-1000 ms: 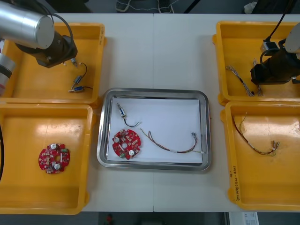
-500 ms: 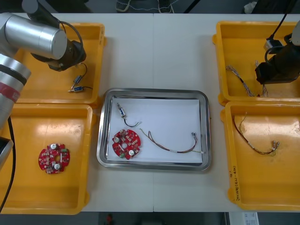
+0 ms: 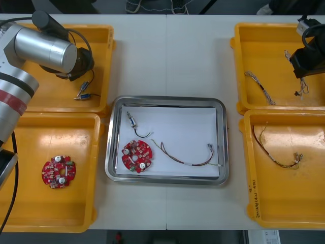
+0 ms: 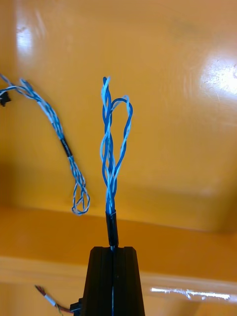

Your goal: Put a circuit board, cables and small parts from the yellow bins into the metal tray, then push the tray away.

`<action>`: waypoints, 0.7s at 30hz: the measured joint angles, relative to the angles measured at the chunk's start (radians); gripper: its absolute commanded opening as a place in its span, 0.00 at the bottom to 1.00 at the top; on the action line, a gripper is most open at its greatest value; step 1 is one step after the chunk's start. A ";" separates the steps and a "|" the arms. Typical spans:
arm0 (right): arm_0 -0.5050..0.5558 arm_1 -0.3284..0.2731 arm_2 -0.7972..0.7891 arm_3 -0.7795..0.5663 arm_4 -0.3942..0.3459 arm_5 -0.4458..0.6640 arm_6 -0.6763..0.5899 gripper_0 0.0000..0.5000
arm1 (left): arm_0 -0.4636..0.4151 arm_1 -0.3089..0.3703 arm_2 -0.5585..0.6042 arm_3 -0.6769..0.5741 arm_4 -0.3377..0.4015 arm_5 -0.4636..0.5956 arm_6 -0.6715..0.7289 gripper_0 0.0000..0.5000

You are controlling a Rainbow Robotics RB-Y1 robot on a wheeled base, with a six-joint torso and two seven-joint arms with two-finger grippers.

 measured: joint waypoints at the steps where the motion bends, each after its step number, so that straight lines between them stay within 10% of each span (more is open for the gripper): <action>1: 0.000 0.000 0.000 -0.020 0.000 0.024 0.000 0.00 | 0.000 0.000 0.000 0.001 -0.004 -0.001 0.000 1.00; 16: 0.000 0.000 0.034 -0.301 -0.180 0.065 0.028 0.00 | -0.017 -0.002 -0.015 0.060 -0.020 -0.088 0.000 1.00; 18: 0.000 0.000 0.066 -0.338 -0.215 0.065 0.028 0.00 | -0.018 -0.002 -0.017 0.061 -0.020 -0.088 0.000 0.59; 19: 0.000 0.000 0.084 -0.353 -0.234 0.065 0.028 0.00 | -0.018 -0.002 -0.017 0.062 -0.020 -0.088 0.000 0.12; 21: 0.000 0.000 0.120 -0.377 -0.268 0.065 0.028 0.00 | -0.019 -0.002 -0.017 0.062 -0.020 -0.088 0.000 0.00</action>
